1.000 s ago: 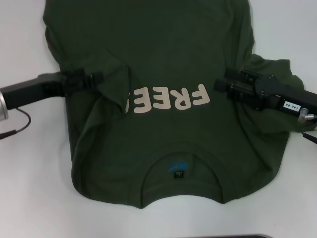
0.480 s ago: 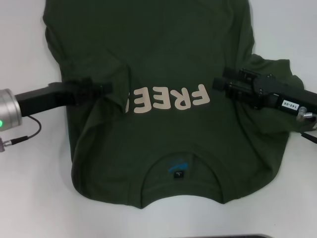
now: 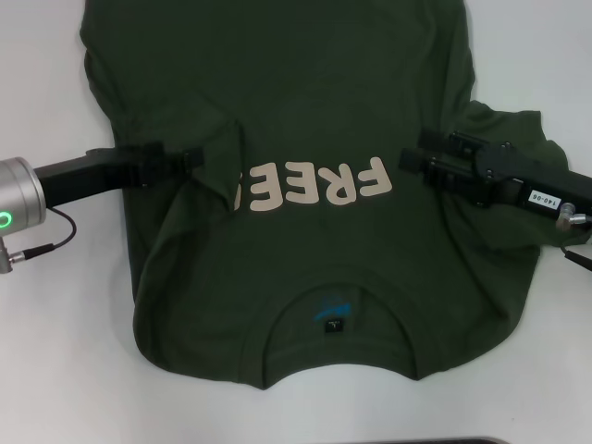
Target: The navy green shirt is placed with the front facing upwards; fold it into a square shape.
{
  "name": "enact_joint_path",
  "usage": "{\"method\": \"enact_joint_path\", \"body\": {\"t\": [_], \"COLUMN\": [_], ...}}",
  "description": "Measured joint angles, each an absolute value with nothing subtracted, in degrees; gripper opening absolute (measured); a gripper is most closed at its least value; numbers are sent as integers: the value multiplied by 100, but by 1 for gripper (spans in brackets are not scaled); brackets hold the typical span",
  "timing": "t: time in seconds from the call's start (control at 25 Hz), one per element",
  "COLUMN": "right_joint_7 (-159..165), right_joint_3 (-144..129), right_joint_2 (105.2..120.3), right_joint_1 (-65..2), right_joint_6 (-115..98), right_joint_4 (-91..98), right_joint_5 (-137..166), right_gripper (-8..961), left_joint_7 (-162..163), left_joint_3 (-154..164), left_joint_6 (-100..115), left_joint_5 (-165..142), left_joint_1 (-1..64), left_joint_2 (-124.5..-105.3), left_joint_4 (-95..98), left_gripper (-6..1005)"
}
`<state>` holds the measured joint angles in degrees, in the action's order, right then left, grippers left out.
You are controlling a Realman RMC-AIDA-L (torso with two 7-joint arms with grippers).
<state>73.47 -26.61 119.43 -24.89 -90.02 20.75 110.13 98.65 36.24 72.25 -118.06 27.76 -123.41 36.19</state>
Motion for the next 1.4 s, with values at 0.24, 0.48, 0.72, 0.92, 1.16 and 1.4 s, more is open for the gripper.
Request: {"method": "enact_joint_path", "body": {"t": [0.24,0.48,0.72,0.92,1.16,1.4], "right_joint_7": [7347,7347,7344,7327,7329,7327], "right_joint_3": [-2656,-2654,-2654,-2659,-2660,-2656], "right_joint_2": [11936,11934,11934,11934,11935,11934], "right_joint_1": [-2487,-2491,-2486,-2487,-2489,-2487], "right_joint_6": [-9010,-9017,-9014,-8988,-8982,-8973], "right_joint_4": [2087,2099,2090,2076,2074,2075], "right_joint_5": [11013,11013,11013,11013,11013,11013], "right_gripper": [699,699,699,699,699,699], "left_joint_7": [9873,9887,9822,9796,9711,9544], "left_joint_3": [3832,4143,4343,4433,4376,4299], "left_joint_6": [7267,7293,7634,7769,8164,8152], "left_joint_5": [-11818,-11782,-11740,-11729,-11500,-10919], "left_joint_1": [2774,2862,3199,3391,3318,2830], "left_joint_2": [-12363,-12388,-12418,-12428,-12391,-12380], "left_joint_4": [3597,3381,2961,2741,2923,3446], "left_gripper": [843,843,843,843,843,843]}}
